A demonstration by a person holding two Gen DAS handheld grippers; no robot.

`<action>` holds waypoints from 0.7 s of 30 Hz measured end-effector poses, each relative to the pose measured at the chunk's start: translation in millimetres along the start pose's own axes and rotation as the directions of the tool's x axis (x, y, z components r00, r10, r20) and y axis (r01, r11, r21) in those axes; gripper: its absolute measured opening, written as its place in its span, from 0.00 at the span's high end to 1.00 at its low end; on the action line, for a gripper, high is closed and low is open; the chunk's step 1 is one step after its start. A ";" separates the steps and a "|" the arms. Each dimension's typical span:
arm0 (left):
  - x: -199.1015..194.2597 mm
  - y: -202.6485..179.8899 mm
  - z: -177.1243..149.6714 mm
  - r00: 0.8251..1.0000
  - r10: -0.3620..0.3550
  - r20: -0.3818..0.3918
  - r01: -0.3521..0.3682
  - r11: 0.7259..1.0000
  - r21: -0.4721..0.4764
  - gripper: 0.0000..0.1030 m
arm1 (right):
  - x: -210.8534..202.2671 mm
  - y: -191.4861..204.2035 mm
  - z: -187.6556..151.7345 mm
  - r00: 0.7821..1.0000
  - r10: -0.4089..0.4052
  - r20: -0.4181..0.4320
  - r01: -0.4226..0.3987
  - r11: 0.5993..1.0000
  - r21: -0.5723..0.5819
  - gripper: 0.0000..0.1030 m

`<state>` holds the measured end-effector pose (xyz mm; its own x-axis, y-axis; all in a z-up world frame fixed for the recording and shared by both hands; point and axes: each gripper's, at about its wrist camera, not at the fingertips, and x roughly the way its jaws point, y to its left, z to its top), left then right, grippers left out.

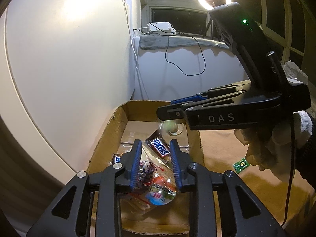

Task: Organize snacks
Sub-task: 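Open both tools over the box to drop the packets, then move both tools back toward the red-wrapped chocolate and green packet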

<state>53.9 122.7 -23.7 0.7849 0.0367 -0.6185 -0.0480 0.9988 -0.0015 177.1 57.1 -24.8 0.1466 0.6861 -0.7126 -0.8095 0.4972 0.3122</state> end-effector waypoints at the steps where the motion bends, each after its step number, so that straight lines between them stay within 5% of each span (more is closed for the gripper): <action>1: -0.4 0.2 0.0 1.000 0.001 0.001 -0.001 1.000 0.000 0.66 | -0.2 0.5 0.5 1.000 -0.002 0.002 0.002 1.000 -0.002 0.60; 3: -1.5 0.2 0.0 1.000 0.003 0.003 -0.003 1.000 0.001 0.61 | -2.1 1.9 1.9 1.000 -0.011 0.015 0.011 1.000 -0.006 0.43; 9: -3.3 -0.6 -0.7 1.000 0.008 0.010 -0.008 1.000 0.004 0.51 | -9.0 3.2 5.3 0.999 -0.032 0.040 0.032 0.999 -0.007 0.22; 21: -8.4 -7.1 0.9 1.000 0.004 0.023 -0.004 1.000 0.014 0.45 | -25.8 -0.9 3.1 0.995 -0.073 0.069 0.073 0.997 0.007 0.11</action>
<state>48.2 115.3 -17.7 0.7985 0.0410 -0.6006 -0.0421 0.9990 0.0123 175.7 40.5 -4.8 0.2443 0.6830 -0.6883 -0.7927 0.5495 0.2639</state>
